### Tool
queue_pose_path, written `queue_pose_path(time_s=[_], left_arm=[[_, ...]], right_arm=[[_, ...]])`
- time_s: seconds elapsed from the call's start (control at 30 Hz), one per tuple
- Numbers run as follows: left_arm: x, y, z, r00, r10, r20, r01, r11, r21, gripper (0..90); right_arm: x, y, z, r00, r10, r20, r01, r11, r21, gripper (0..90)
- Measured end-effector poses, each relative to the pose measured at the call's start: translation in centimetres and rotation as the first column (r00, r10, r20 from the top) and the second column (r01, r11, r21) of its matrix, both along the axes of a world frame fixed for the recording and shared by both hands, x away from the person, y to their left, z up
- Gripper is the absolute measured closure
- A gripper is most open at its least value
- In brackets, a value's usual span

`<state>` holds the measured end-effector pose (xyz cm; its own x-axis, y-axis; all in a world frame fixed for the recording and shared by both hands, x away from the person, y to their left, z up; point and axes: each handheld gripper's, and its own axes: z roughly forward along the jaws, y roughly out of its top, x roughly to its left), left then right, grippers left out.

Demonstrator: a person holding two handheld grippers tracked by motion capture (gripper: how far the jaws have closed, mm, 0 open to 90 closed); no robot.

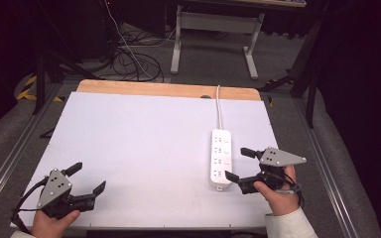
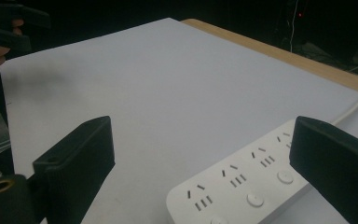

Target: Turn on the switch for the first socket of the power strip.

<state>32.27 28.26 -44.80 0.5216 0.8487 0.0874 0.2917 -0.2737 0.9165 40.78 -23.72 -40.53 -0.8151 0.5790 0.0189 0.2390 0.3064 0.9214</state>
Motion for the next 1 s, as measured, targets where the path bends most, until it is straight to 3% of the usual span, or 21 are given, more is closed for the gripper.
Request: queue_pose_path(time_s=[0.27,0.43,0.6,0.7,1.0], left_arm=[[-0.1,-0.1,0.0,0.9999,0.004,0.010,-0.004,0.9999,0.015,10.8],[-0.1,-0.1,-0.1,0.9999,0.008,0.011,-0.008,0.9999,0.014,10.8],[-0.1,-0.1,-0.1,0.9999,0.007,0.012,-0.007,0.9999,0.015,10.8],[-0.1,-0.1,-0.1,0.9999,0.005,0.013,-0.005,0.9998,0.019,10.8],[-0.2,0.0,-0.2,1.0000,0.008,0.006,-0.008,0.9994,0.034,10.7]], right_arm=[[-1.0,-0.4,-2.6,0.9999,-0.006,-0.009,0.006,1.000,-0.001,7.4],[-1.2,-0.4,-4.2,0.9993,-0.034,-0.018,0.033,0.999,-0.034,7.4],[-1.7,-0.4,-6.0,0.9963,-0.051,-0.069,0.045,0.996,-0.082,10.0],[-1.9,-0.5,-6.5,0.9956,-0.064,-0.068,0.059,0.995,-0.078,10.0],[-2.1,-0.7,-8.3,0.9902,-0.085,-0.110,0.071,0.989,-0.127,8.9]])
